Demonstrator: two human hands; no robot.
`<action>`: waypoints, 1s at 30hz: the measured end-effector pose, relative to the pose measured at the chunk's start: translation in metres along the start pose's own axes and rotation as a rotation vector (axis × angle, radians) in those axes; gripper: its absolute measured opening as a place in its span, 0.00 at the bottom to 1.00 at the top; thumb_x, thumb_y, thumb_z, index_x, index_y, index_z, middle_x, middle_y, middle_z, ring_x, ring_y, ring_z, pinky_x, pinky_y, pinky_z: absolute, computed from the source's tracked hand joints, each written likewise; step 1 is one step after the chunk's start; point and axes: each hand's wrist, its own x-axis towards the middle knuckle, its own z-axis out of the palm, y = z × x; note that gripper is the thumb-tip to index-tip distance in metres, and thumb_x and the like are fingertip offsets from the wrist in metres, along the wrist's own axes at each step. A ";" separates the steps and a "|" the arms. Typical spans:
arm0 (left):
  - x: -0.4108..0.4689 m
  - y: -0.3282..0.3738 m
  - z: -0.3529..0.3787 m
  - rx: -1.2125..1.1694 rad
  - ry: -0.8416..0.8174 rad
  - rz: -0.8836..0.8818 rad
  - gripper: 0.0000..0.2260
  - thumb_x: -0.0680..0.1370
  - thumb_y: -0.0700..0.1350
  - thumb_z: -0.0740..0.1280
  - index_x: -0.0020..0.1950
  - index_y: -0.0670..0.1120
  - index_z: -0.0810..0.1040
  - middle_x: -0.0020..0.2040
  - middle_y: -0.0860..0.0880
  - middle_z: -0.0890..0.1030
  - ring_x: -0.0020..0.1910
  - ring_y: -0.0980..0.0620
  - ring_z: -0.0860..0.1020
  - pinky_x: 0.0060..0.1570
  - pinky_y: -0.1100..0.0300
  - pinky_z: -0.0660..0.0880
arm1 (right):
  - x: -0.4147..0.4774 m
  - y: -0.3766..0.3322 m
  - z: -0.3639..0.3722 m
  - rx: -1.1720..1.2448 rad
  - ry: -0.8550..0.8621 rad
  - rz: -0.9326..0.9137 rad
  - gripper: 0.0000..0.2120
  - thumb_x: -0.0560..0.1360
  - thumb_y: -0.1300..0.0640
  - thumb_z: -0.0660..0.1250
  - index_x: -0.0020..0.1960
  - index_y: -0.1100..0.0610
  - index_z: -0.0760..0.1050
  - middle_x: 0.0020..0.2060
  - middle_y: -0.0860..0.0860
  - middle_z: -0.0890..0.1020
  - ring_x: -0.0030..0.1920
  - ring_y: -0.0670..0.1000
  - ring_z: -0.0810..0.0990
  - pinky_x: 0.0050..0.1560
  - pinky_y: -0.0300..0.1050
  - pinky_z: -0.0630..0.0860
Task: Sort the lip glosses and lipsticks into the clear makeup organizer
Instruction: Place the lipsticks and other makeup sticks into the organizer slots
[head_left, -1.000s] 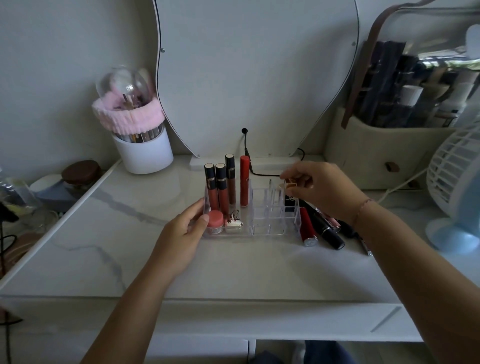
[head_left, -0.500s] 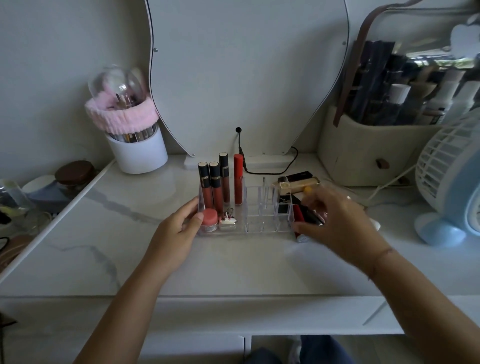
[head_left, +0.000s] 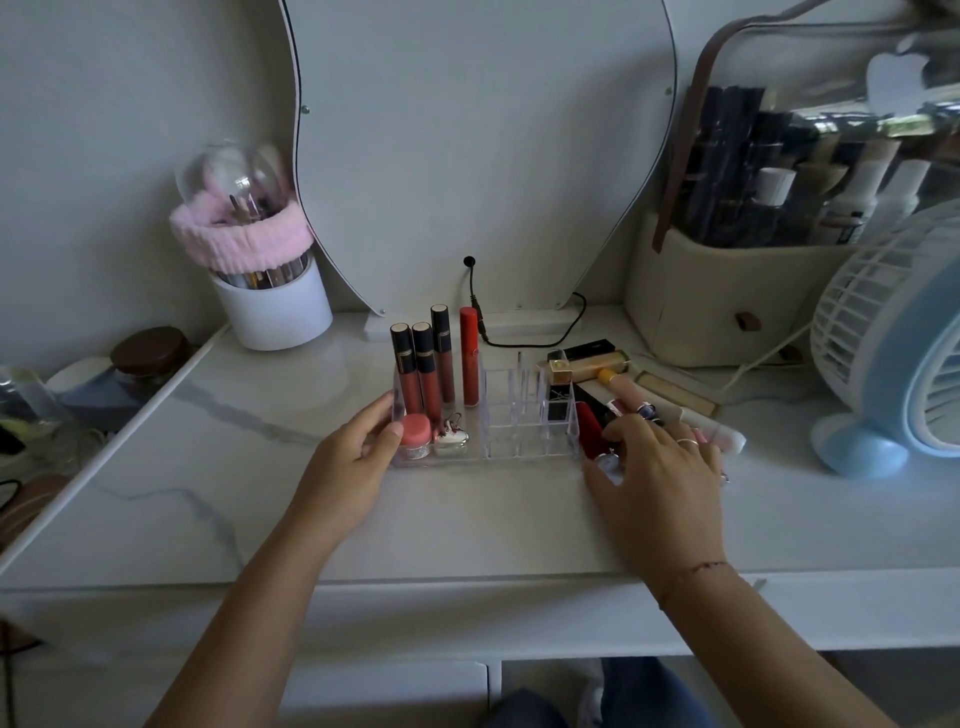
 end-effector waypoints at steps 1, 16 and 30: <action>0.000 0.000 0.000 -0.003 -0.001 0.007 0.18 0.80 0.46 0.62 0.70 0.55 0.69 0.61 0.64 0.76 0.52 0.78 0.72 0.49 0.81 0.64 | 0.001 0.002 -0.001 0.031 0.027 -0.004 0.13 0.70 0.50 0.68 0.52 0.53 0.76 0.49 0.52 0.83 0.51 0.56 0.78 0.60 0.55 0.69; -0.004 0.011 -0.002 -0.006 0.000 0.052 0.21 0.80 0.45 0.62 0.56 0.75 0.66 0.46 0.84 0.71 0.51 0.82 0.69 0.46 0.84 0.63 | 0.100 -0.003 -0.041 0.571 -0.007 -0.103 0.11 0.73 0.59 0.67 0.55 0.57 0.77 0.47 0.50 0.82 0.43 0.43 0.80 0.48 0.36 0.77; -0.004 0.015 -0.003 0.019 -0.013 0.103 0.25 0.81 0.45 0.60 0.55 0.81 0.65 0.52 0.80 0.73 0.56 0.77 0.70 0.48 0.83 0.63 | 0.125 -0.029 -0.015 0.638 -0.149 -0.187 0.10 0.72 0.60 0.68 0.53 0.55 0.78 0.46 0.51 0.82 0.43 0.46 0.82 0.49 0.40 0.79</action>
